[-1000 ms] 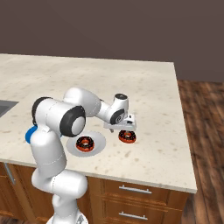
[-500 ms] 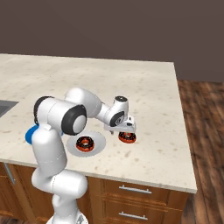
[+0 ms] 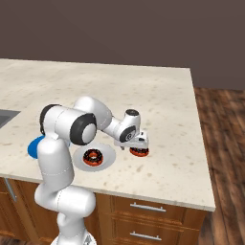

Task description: Place the pastries on the plates.

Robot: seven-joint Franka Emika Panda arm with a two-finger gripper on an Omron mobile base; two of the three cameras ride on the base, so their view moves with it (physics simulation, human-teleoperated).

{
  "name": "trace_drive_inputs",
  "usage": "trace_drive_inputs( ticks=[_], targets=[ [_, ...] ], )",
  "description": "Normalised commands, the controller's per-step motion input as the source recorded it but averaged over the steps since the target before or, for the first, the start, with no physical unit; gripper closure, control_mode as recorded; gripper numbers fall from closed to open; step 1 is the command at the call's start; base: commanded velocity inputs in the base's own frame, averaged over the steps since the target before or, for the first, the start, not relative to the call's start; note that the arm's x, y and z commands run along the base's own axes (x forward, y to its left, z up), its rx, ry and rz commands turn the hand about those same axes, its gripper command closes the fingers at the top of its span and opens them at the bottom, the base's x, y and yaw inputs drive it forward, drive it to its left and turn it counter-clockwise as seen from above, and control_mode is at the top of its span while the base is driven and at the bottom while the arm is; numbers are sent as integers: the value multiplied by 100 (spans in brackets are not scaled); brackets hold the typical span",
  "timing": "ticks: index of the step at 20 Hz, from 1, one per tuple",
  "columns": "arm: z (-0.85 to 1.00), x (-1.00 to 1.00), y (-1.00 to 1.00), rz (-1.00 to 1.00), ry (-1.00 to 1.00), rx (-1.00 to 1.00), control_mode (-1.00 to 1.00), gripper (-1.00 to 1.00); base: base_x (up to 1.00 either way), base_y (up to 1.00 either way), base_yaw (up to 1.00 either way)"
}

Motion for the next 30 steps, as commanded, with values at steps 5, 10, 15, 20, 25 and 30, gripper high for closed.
trace_drive_inputs(
  ticks=[5,10,15,20,25,30],
  targets=[
    [0,0,0,0,0,0,-100,100,0,0,0],
    [0,-4,0,0,-2,0,-100,100,0,0,0],
    [12,-5,0,0,-8,0,-100,100,0,0,0],
    [74,-10,38,5,-9,-1,-100,100,0,0,0],
    [100,-11,76,7,1,-10,-100,100,0,0,0],
    [96,-19,40,1,12,-11,-100,100,0,0,0]
  ],
)
